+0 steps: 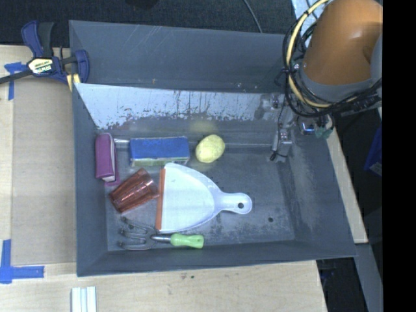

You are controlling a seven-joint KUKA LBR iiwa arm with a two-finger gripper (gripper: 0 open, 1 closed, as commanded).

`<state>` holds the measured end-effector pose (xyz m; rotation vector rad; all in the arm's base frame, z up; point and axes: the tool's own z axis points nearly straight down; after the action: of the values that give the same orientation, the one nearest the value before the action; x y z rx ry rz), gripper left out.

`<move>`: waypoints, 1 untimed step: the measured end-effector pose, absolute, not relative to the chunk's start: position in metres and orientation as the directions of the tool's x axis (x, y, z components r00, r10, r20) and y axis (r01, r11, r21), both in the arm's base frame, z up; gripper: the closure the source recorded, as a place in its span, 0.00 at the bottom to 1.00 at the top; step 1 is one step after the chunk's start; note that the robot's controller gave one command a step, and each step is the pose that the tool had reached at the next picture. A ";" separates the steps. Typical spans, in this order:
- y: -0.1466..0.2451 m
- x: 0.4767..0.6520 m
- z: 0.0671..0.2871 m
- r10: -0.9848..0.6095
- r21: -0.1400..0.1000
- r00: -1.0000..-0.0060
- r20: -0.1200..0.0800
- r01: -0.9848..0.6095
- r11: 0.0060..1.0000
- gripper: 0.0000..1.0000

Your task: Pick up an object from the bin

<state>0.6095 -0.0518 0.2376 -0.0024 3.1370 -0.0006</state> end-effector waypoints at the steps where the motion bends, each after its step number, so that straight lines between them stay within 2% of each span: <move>1: -0.048 0.610 0.158 0.144 0.001 -0.989 -0.010 0.144 0.990 0.00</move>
Offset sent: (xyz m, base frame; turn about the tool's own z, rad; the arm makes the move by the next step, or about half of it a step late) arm 0.0011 -0.0021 -0.1076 0.1476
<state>0.6104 -0.0477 0.1578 0.2267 3.1232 0.0006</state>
